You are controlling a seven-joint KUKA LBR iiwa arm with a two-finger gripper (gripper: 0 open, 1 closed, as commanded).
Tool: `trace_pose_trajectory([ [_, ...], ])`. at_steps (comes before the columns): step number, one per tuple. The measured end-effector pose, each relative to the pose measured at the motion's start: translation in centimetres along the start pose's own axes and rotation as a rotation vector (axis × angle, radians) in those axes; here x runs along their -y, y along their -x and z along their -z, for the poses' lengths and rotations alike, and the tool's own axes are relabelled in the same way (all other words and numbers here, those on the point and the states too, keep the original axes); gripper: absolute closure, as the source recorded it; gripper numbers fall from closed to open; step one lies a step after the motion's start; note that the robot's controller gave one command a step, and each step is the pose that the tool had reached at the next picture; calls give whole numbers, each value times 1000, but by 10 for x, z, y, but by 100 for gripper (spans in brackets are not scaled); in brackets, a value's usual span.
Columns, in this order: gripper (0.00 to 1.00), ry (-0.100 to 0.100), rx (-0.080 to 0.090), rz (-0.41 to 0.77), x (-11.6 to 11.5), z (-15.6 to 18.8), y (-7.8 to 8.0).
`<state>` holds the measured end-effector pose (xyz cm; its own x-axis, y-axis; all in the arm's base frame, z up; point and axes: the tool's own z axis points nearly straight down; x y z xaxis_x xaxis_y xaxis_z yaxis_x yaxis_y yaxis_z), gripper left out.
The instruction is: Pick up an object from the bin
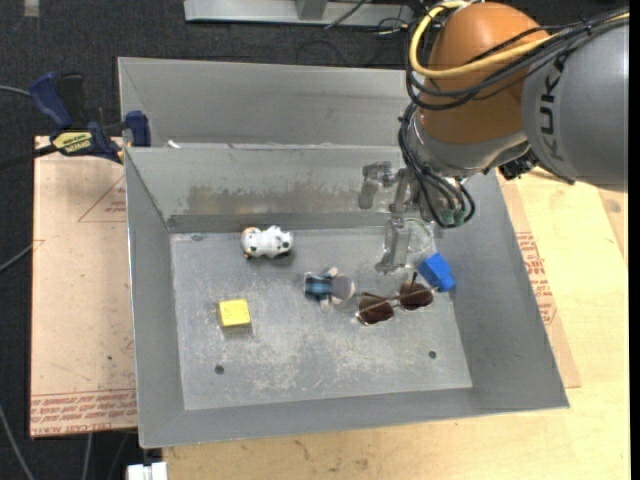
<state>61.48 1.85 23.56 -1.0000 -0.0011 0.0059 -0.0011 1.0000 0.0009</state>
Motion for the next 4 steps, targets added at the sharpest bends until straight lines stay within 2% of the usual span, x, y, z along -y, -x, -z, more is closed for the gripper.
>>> trace_pose_trajectory([
  [1, 0, 0, 8, 0, 0, 5, 1],
  [2, 0, -1, 12, 39, 41, -70, -21],
  [3, 0, -1, 7, 353, 74, -83, -32],
  [4, 0, -1, 8, 230, 89, -102, -44],
])
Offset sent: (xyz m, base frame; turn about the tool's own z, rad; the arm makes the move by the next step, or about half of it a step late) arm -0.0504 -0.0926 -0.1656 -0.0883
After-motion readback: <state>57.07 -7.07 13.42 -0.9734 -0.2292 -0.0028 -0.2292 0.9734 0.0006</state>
